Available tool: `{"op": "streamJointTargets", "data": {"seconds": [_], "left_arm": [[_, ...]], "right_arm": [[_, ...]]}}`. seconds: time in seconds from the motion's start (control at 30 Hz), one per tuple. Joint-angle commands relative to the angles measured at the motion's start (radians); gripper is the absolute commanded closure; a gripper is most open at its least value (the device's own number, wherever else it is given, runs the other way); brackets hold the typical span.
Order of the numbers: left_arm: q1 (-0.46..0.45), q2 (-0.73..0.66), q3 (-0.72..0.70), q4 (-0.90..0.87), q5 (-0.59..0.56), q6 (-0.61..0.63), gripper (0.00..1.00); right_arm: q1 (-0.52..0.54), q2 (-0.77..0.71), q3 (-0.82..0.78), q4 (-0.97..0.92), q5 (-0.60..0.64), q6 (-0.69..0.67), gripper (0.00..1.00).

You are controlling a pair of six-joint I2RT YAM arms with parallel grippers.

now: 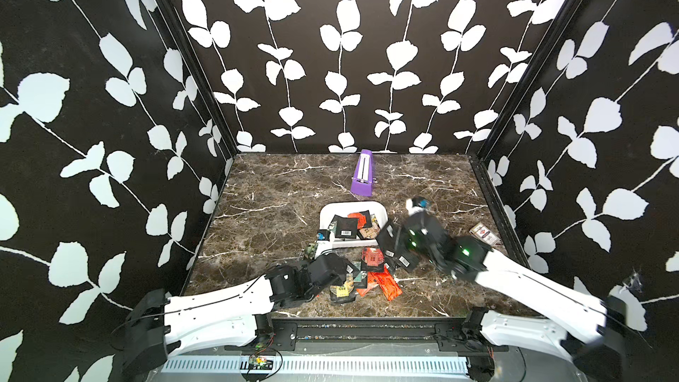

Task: Put the tea bags into the storage box
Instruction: Pick up the tea bag from the center of the board, then place the tea bag in the storage box.

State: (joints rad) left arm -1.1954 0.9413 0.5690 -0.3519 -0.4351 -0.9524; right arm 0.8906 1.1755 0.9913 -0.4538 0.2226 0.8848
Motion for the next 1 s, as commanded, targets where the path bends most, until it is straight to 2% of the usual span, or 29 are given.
{"op": "streamJointTargets", "data": {"seconds": [0.0,0.23,0.33,0.37,0.4,0.43,0.47,0.53,0.6,0.7,0.87,0.97], "left_arm": [[0.009,-0.047,-0.056,0.002,-0.028,-0.026,0.45],[0.011,-0.085,-0.104,0.026,-0.011,-0.053,0.43],[0.01,-0.085,-0.118,0.055,0.004,-0.057,0.42],[0.01,-0.083,-0.122,0.068,0.013,-0.055,0.42],[0.01,-0.082,-0.126,0.08,0.022,-0.055,0.42],[0.01,-0.079,-0.129,0.092,0.034,-0.052,0.42],[0.01,-0.075,-0.129,0.107,0.047,-0.045,0.41],[0.01,-0.064,-0.125,0.129,0.073,-0.033,0.41],[0.01,-0.054,-0.121,0.155,0.104,-0.028,0.4],[0.01,-0.028,-0.12,0.222,0.169,-0.021,0.4],[0.008,0.066,-0.1,0.328,0.252,-0.018,0.41],[-0.008,0.151,-0.076,0.366,0.281,-0.036,0.43]], "right_arm": [[-0.054,0.14,0.117,0.12,-0.132,-0.088,1.0],[-0.115,0.398,0.274,0.184,-0.22,-0.085,1.0],[-0.133,0.462,0.288,0.2,-0.204,-0.08,1.0],[-0.142,0.476,0.29,0.197,-0.195,-0.08,0.97],[-0.153,0.488,0.291,0.19,-0.192,-0.081,0.91],[-0.167,0.496,0.29,0.18,-0.189,-0.087,0.8],[-0.178,0.496,0.29,0.162,-0.178,-0.101,0.65],[-0.198,0.475,0.28,0.108,-0.139,-0.132,0.48],[-0.204,0.417,0.252,0.06,-0.095,-0.171,0.44],[-0.203,0.261,0.161,0.009,-0.051,-0.215,0.47],[-0.19,-0.026,-0.081,-0.023,-0.12,-0.169,0.69],[-0.13,-0.16,-0.231,-0.025,-0.132,-0.087,0.79]]}}
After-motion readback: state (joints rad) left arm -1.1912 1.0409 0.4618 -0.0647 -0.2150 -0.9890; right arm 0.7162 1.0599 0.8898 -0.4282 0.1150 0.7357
